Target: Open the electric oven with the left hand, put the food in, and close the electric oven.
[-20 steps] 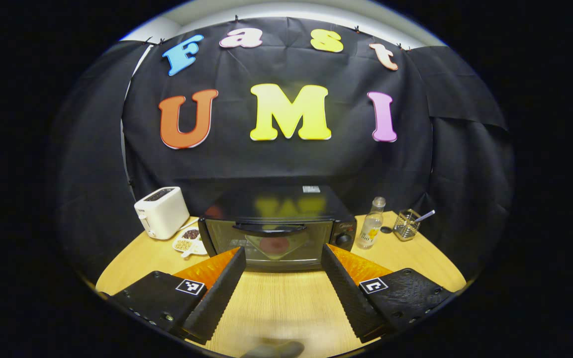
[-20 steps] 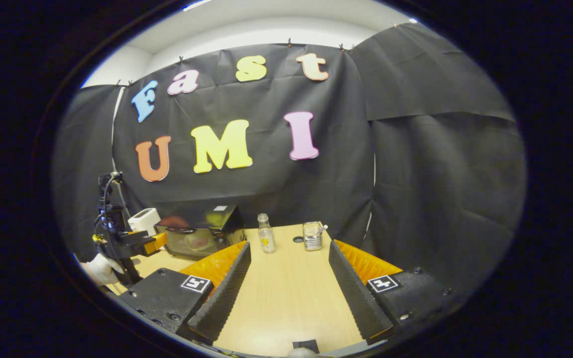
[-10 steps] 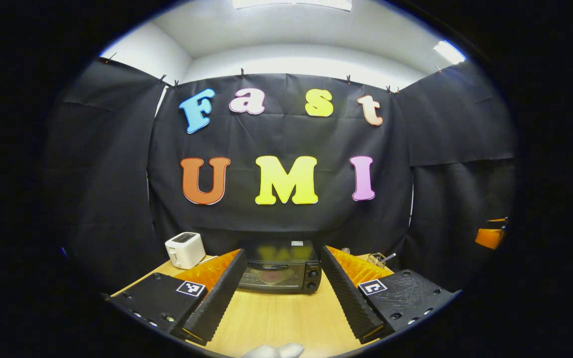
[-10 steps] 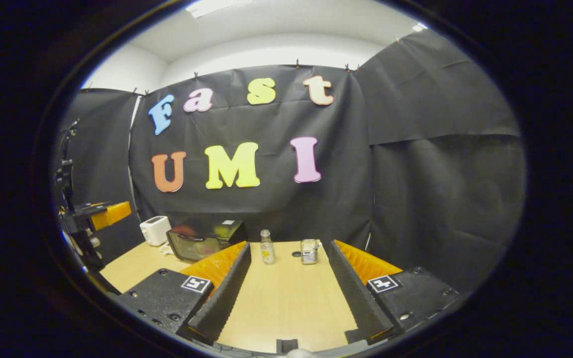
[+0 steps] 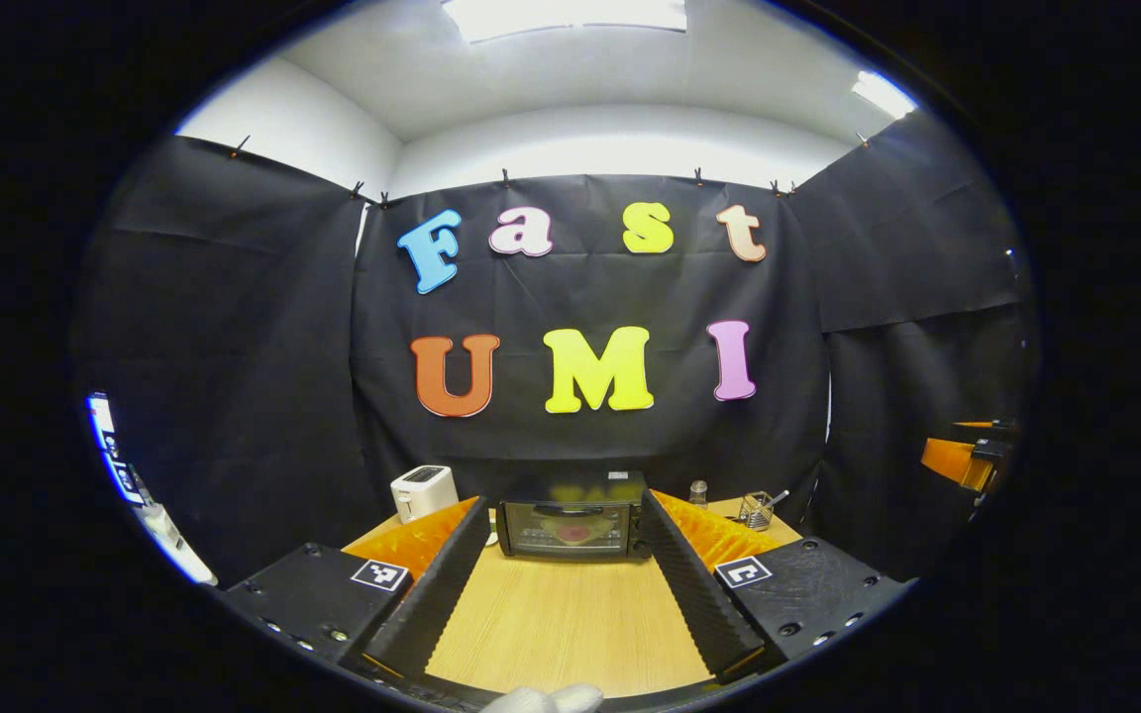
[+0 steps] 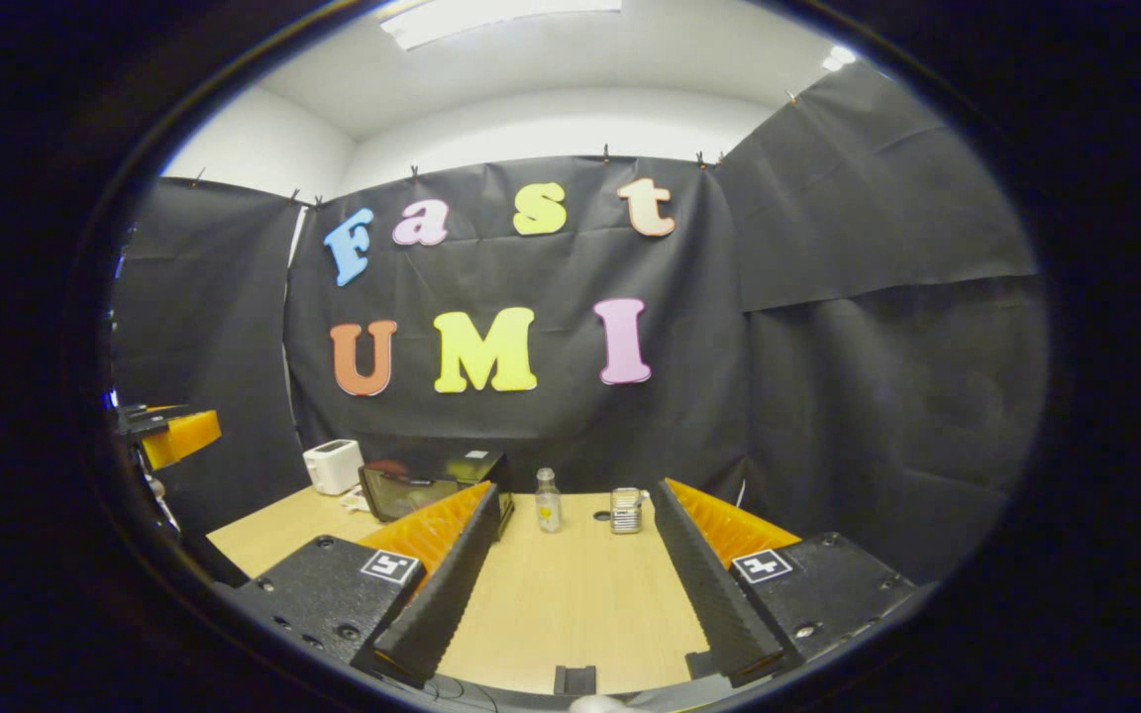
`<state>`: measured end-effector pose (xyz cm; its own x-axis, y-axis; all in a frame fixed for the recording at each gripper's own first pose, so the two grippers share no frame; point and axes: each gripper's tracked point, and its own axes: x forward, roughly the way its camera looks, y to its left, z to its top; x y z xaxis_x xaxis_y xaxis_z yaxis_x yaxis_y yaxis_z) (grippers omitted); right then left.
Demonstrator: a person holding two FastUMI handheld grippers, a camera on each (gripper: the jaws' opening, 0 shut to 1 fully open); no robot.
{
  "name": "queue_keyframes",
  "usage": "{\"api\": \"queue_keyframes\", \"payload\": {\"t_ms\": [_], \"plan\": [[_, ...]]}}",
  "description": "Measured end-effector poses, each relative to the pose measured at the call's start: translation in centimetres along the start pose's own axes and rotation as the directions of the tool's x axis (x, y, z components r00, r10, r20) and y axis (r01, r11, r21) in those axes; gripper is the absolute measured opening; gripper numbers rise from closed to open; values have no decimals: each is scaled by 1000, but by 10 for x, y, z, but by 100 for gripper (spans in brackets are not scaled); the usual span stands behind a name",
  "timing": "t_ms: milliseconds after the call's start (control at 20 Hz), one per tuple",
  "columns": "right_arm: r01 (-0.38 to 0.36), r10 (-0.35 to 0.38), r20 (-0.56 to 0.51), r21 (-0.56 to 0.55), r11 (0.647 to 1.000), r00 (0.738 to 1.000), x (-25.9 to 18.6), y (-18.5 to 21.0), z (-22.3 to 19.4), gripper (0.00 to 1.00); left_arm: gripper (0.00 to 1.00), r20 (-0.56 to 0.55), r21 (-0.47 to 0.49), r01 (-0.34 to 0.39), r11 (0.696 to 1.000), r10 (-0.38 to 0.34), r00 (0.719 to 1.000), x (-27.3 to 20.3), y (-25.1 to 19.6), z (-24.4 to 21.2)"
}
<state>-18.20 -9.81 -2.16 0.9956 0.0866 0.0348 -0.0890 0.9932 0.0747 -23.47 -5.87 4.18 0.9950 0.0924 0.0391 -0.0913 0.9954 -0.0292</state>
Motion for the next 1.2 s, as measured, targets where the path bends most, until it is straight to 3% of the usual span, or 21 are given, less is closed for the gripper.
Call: {"api": "queue_keyframes", "payload": {"t_ms": [300, 600, 650, 1200], "plan": [[16, -16, -13, 0, 1000, 1000, -7, -4, -6, 96, 100, -16, 31, 39, 999, -38, 999, -3, -19, -7], [10, -10, -11, -3, 1000, 1000, -8, -3, -5, 100, 96, -41, 19, 57, 998, -56, 998, -6, -29, -16], [7, -7, -11, -8, 1000, 1000, -8, -2, -5, 96, 96, -42, 24, 54, 998, -53, 998, -5, -29, -15], [-8, 8, 5, -18, 1000, 1000, -3, -2, 1, 100, 96, -64, 8, 46, 999, -45, 997, -1, -32, -21]]}}
